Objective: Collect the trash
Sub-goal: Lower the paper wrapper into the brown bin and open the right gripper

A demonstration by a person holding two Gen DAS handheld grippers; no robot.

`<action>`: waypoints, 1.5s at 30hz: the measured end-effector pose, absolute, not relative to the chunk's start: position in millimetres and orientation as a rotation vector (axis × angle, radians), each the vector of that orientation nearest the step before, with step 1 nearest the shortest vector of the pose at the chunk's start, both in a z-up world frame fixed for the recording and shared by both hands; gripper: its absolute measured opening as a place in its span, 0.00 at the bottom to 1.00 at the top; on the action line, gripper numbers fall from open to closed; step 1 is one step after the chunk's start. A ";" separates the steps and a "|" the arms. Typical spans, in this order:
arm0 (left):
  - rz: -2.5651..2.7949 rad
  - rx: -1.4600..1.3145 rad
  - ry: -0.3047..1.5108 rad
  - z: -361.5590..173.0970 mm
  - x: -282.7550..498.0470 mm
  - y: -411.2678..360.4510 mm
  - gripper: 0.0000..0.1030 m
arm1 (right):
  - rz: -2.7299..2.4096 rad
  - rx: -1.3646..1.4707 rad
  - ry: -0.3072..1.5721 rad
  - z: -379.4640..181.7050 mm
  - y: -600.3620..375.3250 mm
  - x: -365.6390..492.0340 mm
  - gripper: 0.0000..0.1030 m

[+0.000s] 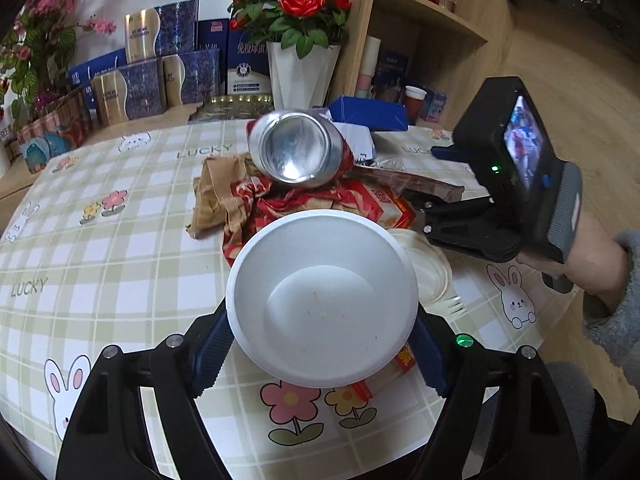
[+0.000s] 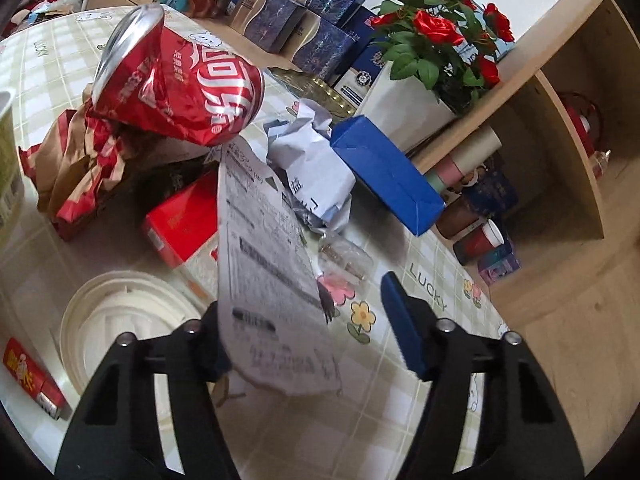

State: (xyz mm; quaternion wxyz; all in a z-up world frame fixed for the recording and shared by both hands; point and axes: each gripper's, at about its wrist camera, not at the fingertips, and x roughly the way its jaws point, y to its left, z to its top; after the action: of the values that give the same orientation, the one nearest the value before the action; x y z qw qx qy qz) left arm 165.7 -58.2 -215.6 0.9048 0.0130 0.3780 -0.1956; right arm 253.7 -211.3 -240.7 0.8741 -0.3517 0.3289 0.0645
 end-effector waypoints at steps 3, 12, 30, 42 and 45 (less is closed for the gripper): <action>-0.400 0.027 0.777 -214.4 164.2 -55.5 0.74 | 0.158 -0.721 0.694 -242.0 -208.7 255.3 0.32; -0.379 -0.006 0.752 -206.8 161.7 -39.4 0.74 | 0.212 -0.326 0.635 -195.6 -241.9 233.0 0.12; -0.377 -0.009 0.696 -173.1 121.8 -32.1 0.74 | 0.307 0.179 0.609 -148.4 -281.1 151.7 0.12; -0.367 0.003 0.662 -151.4 48.0 -14.2 0.74 | 0.390 0.197 0.619 -135.4 -268.1 61.7 0.12; -0.357 0.007 0.645 -148.3 31.0 -10.2 0.75 | 0.437 0.204 0.616 -136.9 -259.0 39.5 0.12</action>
State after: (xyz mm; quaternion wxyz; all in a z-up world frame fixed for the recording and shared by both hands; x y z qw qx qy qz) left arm 31.0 -10.2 -148.3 0.9327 0.0036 0.3154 -0.1747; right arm 39.5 -259.0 -136.9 0.9245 0.0994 0.3003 0.2129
